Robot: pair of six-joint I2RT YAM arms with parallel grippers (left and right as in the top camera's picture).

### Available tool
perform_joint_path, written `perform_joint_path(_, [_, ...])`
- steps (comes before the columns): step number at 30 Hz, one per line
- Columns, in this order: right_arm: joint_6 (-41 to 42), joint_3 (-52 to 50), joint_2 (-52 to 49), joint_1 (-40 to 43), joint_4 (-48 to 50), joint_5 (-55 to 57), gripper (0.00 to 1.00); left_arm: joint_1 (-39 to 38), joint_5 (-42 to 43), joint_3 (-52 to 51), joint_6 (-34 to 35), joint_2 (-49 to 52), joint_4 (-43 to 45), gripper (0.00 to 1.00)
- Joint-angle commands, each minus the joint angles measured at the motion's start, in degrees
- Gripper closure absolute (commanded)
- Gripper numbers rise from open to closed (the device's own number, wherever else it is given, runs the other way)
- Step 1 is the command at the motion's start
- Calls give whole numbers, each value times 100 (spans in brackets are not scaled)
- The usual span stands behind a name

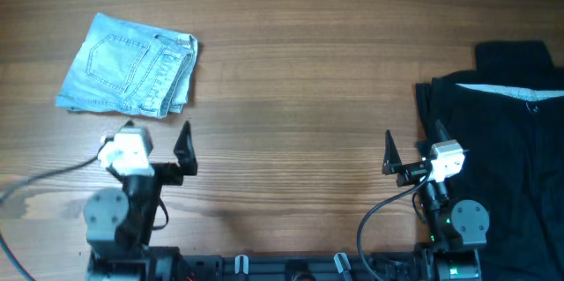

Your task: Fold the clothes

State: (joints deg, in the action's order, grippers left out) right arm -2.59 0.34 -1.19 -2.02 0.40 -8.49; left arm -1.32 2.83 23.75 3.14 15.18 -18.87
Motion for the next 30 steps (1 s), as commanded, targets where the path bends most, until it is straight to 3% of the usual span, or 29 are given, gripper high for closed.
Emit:
perform_joint_path(1, [111,-2,0,39,15,81,0,313,-57,-778,439,-892,201,0])
perform_joint_path(3, [111,-2,0,39,17,81,0,306,-55,-1272,498,-1423,415,0])
perform_joint_path(8, [111,-2,0,39,15,81,0,243,-26,-2361,802,-1502,1762,0])
perform_joint_path(30, [111,-2,0,39,15,81,0,229,-79,-2339,802,-1502,1460,0])
